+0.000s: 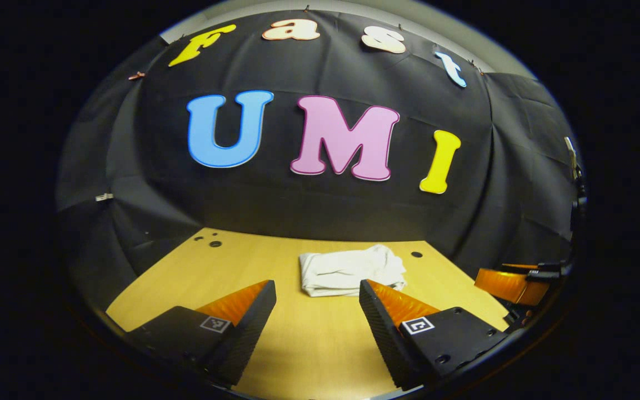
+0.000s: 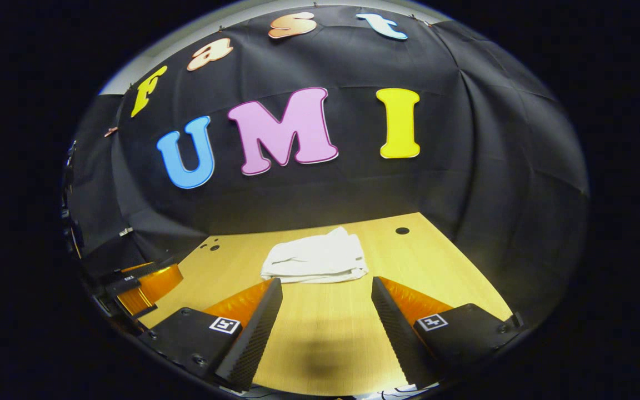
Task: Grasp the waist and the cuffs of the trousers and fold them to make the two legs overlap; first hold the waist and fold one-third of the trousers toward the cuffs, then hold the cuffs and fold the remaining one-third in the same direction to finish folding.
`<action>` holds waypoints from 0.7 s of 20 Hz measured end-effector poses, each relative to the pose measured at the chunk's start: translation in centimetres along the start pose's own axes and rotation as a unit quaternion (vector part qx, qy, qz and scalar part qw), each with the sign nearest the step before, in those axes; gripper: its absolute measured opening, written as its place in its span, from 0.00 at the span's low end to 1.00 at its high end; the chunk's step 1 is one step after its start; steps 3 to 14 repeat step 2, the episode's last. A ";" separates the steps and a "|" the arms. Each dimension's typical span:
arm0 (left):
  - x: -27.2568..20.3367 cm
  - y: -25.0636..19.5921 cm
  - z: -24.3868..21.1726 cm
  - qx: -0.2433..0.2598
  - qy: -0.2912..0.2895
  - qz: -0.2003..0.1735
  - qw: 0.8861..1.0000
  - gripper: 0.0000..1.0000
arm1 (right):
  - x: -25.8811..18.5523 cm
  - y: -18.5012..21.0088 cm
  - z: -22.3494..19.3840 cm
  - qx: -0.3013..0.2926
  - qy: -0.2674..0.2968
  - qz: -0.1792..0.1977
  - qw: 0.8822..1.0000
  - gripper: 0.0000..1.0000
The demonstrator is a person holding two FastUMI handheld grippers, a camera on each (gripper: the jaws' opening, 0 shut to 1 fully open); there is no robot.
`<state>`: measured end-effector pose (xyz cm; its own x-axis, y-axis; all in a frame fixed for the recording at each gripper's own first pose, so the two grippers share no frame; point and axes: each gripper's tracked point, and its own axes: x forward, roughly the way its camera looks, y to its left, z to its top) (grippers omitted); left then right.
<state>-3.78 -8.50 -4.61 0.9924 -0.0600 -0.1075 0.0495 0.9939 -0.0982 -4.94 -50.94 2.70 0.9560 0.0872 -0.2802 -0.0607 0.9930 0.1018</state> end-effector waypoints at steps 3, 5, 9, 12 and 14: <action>-2.9 0.4 -2.3 -0.002 0.016 -0.002 1.000 0.96 | -2.2 1.1 -1.2 -0.006 0.001 0.005 1.000 0.99; -2.9 0.4 -2.3 -0.002 0.016 -0.002 1.000 0.96 | -2.2 1.1 -1.2 -0.006 0.001 0.005 1.000 0.99; -2.9 0.4 -2.3 -0.002 0.016 -0.002 1.000 0.96 | -2.2 1.1 -1.2 -0.006 0.001 0.005 1.000 0.99; -2.9 0.4 -2.3 -0.002 0.016 -0.002 1.000 0.96 | -2.2 1.1 -1.2 -0.006 0.001 0.005 1.000 0.99; -2.9 0.4 -2.3 -0.002 0.016 -0.002 1.000 0.96 | -2.2 1.1 -1.2 -0.006 0.001 0.005 1.000 0.99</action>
